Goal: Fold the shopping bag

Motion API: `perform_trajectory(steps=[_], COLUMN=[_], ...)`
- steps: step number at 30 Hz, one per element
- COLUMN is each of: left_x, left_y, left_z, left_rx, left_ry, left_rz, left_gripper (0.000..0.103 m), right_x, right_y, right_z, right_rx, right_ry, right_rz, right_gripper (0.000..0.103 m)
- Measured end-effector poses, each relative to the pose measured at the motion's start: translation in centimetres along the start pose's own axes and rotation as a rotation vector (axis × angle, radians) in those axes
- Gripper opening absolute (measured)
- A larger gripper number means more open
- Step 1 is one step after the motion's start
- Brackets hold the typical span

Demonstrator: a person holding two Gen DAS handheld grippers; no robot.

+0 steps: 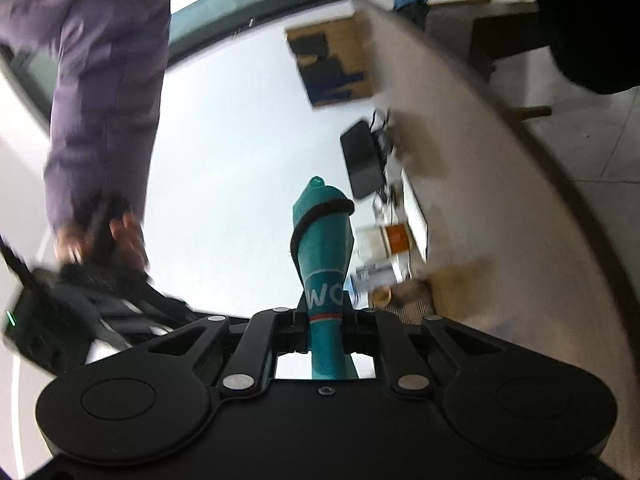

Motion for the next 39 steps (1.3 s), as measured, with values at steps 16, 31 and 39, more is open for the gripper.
perform_trajectory(steps=[16, 31, 39], left_x=[-3.4, -6.0, -5.1], left_y=[-4.2, -3.3, -3.2], left_z=[-3.6, -3.3, -2.1], left_rx=[-0.313, -0.373, -0.372], left_ry=[-0.058, -0.070, -0.110], left_rz=[0.281, 0.368, 0.299], left_gripper=[0.012, 0.012, 0.012], right_x=[-8.3, -8.6, -10.4], right_y=[-5.2, -5.0, -6.9], right_z=[-5.8, -7.0, -7.1], right_rx=[0.010, 0.091, 0.084], right_ry=[-0.786, -0.946, -0.900], right_rz=[0.453, 0.428, 0.453], right_gripper=[0.039, 0.028, 0.028])
Point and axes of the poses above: each gripper's, at about its wrist camera, not at the fingertips, and z roughly against the way its jaws point, x to its right, y to its top, the point moved 8 cm from there along -z, roughly the way its jaws point, and after that the axes turned 12 degrees about y, right-handed, at the moved point
